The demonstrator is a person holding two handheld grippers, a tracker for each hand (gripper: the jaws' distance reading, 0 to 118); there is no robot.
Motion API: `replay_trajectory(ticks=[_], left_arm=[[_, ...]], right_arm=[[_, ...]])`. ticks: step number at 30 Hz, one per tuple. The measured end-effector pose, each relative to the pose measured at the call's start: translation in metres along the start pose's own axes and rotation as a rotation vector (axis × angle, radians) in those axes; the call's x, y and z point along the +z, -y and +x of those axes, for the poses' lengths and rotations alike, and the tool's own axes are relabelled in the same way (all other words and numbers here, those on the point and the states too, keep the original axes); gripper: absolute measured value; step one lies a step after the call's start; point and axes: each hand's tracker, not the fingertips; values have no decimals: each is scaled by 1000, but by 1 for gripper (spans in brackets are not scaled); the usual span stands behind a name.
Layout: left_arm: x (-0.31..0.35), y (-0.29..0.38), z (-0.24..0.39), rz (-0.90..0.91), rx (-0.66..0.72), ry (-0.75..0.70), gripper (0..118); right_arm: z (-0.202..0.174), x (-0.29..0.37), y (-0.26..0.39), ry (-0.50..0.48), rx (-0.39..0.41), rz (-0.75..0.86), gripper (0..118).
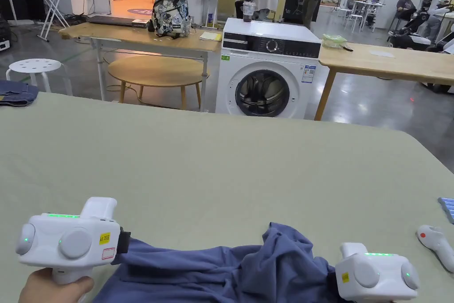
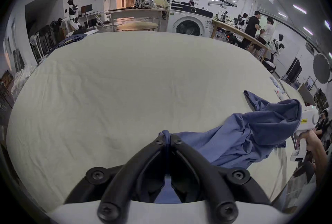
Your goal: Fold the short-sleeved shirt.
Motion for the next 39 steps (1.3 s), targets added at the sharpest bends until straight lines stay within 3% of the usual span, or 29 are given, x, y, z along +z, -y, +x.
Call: replay_trajectory(ticks=[4, 14, 24, 28, 32, 39], left_arm=[[4, 1, 1, 1, 0, -4, 0], [52, -32, -13, 130, 2, -44, 0], [122, -102, -30, 270, -31, -121, 0], [154, -137, -44, 344, 23, -117, 0], [183, -173, -57, 406, 8, -183, 0], [199, -224, -98, 452, 30, -283, 0]], right_arm=[[-5, 17, 1, 20, 37, 10, 3], [18, 108, -31, 87, 21, 405, 3], [9, 183, -80, 150, 78, 635, 3], [6, 214, -106, 163, 45, 706, 3], [6, 238, -138, 189, 48, 774, 3], [15, 275, -181, 200, -13, 841, 3]])
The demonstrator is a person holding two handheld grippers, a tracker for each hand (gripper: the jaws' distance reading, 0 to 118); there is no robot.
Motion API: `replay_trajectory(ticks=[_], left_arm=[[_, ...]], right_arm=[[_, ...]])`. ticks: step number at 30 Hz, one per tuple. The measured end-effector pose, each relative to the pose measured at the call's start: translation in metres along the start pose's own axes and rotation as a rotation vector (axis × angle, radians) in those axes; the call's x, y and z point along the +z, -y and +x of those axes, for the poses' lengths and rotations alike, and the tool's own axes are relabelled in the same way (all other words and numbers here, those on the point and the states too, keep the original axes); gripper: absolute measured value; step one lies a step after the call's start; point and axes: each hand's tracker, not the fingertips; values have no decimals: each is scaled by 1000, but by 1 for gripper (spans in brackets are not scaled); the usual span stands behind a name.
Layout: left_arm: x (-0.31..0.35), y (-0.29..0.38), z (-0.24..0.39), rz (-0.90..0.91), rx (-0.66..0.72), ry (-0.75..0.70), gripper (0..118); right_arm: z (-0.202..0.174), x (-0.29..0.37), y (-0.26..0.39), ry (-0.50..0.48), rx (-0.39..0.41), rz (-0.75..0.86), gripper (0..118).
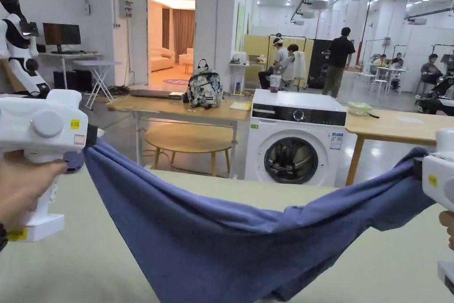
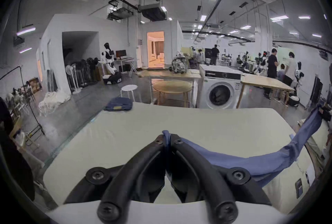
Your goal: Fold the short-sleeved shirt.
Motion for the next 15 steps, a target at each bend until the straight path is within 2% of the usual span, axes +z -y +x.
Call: replay_trajectory(ticks=[5, 8, 11, 15], left_arm=[[-9, -19, -21, 7, 44, -57, 0], [-21, -27, -28, 8, 68, -65, 0], [-26, -32, -23, 7, 52, -83, 0], [-37, -42, -17, 15, 96, -60, 0]], right_arm=[[11, -19, -23, 27, -15, 19, 3], [12, -31, -34, 51, 4, 21, 3], [13, -43, -41, 67, 17, 26, 3], [12, -64, -50, 88, 21, 22, 3]])
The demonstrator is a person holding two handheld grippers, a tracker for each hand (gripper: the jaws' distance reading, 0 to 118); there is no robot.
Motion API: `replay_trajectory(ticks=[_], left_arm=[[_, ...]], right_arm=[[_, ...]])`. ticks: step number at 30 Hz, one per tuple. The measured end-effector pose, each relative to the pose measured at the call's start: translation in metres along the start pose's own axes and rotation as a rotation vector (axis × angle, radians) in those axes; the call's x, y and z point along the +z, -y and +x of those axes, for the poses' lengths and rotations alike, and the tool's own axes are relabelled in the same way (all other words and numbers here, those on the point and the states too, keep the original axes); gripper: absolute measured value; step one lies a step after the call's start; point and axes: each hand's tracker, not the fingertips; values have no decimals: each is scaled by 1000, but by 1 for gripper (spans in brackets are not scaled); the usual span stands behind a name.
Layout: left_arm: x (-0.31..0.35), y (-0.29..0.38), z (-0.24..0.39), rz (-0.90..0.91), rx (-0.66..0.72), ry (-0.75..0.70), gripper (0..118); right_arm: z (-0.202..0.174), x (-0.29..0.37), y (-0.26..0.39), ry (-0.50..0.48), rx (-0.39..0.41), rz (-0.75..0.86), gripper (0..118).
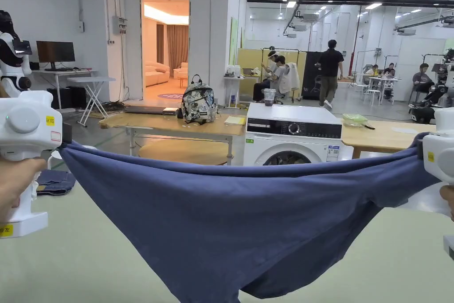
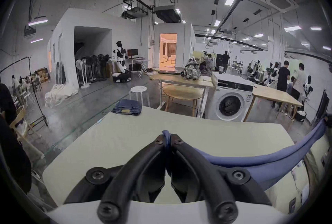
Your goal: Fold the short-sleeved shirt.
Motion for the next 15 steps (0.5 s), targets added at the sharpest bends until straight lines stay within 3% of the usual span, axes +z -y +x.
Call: replay_trajectory(ticks=[4, 15], left_arm=[[-8, -12, 13, 26, -18, -9, 0], [-16, -19, 22, 43, -72, -16, 0]], right_arm=[[0, -14, -13, 3, -32, -14, 3], [9, -6, -11, 47, 9, 25, 3]])
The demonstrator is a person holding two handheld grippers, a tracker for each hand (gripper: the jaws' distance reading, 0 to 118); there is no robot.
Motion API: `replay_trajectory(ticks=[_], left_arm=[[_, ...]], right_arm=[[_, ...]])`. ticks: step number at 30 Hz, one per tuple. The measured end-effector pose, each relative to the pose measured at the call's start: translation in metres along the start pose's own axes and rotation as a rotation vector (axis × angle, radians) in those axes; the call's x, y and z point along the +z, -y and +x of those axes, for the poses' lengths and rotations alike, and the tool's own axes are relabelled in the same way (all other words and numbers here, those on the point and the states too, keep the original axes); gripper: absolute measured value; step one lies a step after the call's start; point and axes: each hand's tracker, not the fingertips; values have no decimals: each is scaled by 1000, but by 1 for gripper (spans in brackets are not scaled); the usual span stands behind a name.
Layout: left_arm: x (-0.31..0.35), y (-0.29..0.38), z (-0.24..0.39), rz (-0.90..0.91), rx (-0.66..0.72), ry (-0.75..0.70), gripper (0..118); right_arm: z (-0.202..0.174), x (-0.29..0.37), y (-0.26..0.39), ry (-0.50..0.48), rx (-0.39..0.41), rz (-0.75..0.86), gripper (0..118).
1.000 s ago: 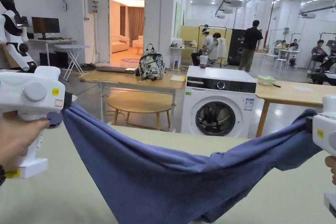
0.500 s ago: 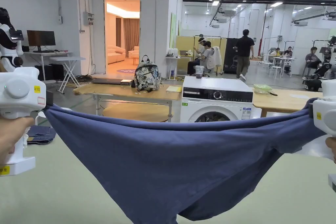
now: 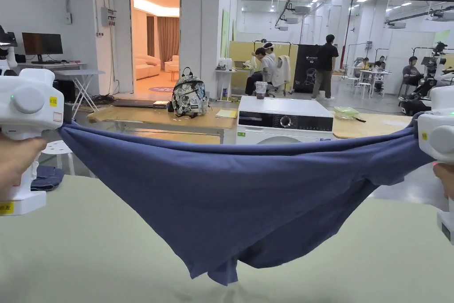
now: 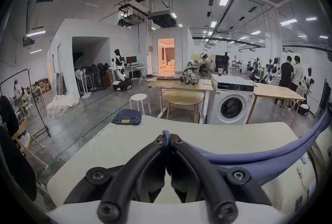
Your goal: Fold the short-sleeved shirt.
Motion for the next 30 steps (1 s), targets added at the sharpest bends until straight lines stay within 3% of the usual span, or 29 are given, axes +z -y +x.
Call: replay_trajectory(ticks=[13, 30], left_arm=[[27, 162, -18, -107, 2, 65, 0], [117, 348, -63, -260, 32, 110, 0]], right_arm=[[-2, 79, 152, -56, 104, -129, 3], [6, 201, 288, -118, 106, -302, 3]])
